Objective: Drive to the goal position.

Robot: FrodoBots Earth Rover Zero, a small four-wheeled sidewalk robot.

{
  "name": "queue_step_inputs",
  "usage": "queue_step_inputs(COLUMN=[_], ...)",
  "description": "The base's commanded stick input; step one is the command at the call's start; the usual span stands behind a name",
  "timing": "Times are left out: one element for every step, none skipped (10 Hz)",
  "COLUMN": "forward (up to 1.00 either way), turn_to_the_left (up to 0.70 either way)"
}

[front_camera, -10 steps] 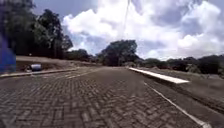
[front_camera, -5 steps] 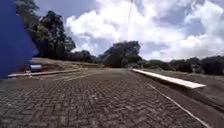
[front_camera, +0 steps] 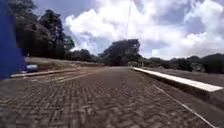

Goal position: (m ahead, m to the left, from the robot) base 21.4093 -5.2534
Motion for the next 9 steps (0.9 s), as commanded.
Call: queue_step_inputs(forward=[1.00,1.00,1.00,1.00,1.00,1.00,1.00,1.00,1.00], turn_to_the_left=[0.00,-0.13,-0.27,-0.19,-0.05,0.00,0.00,0.00,0.00])
